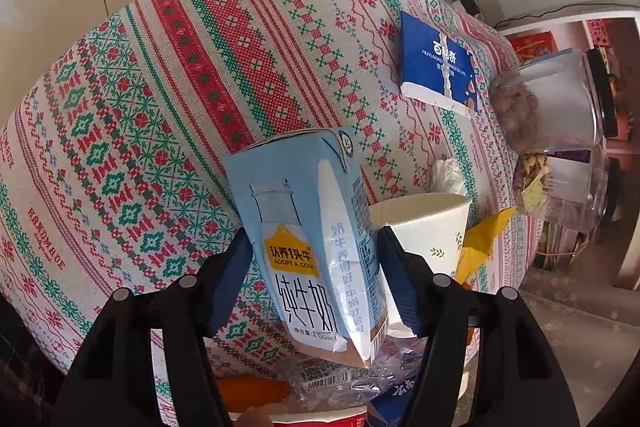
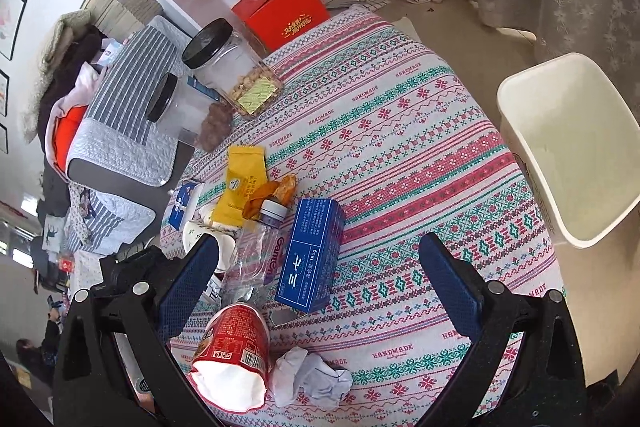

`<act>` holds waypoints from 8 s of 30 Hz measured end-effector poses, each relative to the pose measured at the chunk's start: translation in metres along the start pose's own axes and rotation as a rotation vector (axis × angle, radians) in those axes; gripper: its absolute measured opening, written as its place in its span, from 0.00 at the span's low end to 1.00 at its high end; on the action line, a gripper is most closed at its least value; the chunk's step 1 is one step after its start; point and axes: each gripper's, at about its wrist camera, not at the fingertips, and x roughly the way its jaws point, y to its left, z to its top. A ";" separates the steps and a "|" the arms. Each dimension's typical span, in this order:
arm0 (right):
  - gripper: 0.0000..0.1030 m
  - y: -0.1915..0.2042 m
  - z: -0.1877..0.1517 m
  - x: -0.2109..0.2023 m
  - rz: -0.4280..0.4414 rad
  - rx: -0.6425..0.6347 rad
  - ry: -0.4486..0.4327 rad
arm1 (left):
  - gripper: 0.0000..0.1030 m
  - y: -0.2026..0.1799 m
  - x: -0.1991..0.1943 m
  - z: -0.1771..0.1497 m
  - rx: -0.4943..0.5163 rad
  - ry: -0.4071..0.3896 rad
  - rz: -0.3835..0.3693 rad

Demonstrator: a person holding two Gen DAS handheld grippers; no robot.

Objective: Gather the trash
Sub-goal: 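Grasp the light-blue milk carton with the left tool while the right tool grasps the yellow wrapper, then carry the yellow wrapper to the white bin and release it with the right tool, then lower the milk carton into the white bin and open the left tool, then grasp the blue biscuit box with the left tool and lift it, then grasp the white paper cup with the right tool and lift it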

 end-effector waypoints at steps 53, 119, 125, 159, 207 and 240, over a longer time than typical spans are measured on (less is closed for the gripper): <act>0.10 0.166 0.055 0.142 -0.105 -0.304 0.118 | 0.59 -0.044 -0.167 -0.035 0.601 -0.423 -0.180; 0.93 -0.227 0.049 -0.233 -0.727 0.467 -0.860 | 0.60 -0.314 -0.045 -0.456 1.376 -0.229 -0.450; 0.93 -0.230 0.046 -0.237 -0.769 0.476 -0.869 | 0.80 -0.322 -0.038 -0.460 1.363 -0.218 -0.428; 0.93 0.012 0.019 -0.122 -0.527 -0.109 -0.788 | 0.93 -0.205 -0.144 -0.250 1.042 -0.772 -0.041; 0.93 0.068 0.011 -0.022 -0.295 -0.363 -0.310 | 0.54 -0.160 0.037 0.050 0.992 -0.110 0.328; 0.67 0.247 -0.080 0.204 -0.133 -1.273 0.431 | 0.54 -0.029 -0.181 0.011 0.553 -0.422 -0.053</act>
